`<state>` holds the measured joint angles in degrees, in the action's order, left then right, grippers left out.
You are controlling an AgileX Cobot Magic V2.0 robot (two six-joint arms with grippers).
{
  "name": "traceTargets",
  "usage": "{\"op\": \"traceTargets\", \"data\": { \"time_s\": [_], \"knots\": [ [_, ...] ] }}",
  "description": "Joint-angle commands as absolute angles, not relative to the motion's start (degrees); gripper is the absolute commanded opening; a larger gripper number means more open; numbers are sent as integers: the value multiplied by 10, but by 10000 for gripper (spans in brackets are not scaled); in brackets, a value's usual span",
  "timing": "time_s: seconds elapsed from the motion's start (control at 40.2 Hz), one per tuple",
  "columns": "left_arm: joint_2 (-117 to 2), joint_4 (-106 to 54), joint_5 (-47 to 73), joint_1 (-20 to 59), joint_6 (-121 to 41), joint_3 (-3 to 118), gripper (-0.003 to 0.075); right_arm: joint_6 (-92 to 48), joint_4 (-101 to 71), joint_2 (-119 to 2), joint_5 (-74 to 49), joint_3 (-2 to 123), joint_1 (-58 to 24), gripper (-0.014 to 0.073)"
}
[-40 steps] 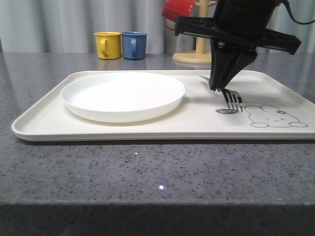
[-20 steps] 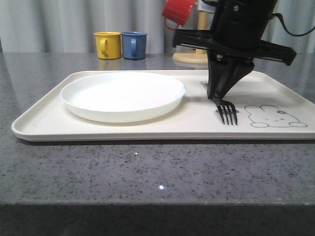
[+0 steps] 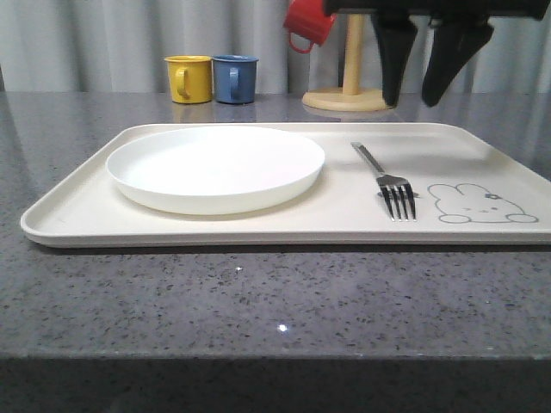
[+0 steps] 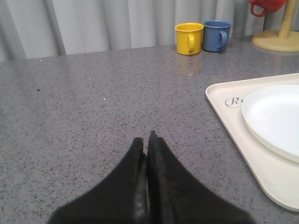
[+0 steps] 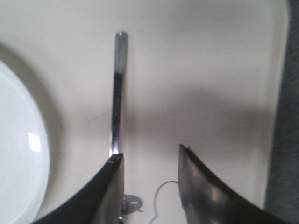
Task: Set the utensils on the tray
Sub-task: 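Move the right gripper back and grasp the steel chopsticks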
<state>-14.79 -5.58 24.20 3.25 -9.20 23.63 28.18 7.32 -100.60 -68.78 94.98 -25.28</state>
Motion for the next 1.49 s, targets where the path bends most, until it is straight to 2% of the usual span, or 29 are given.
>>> {"op": "traceTargets", "data": {
  "time_s": [0.0,0.249,0.696,1.466],
  "knots": [
    [-153,-57,192,37,-89,251,-18,241,111,-982,-768,1003,-236,319],
    [-153,-57,192,37,-89,251,-18,129,51,-971,-767,997,-162,320],
    [-153,-57,192,37,-89,251,-18,18,42,-928,-766,885,25,345],
    [-153,-57,192,37,-89,251,-18,4,39,-1018,-742,858,36,318]
  ]
}}
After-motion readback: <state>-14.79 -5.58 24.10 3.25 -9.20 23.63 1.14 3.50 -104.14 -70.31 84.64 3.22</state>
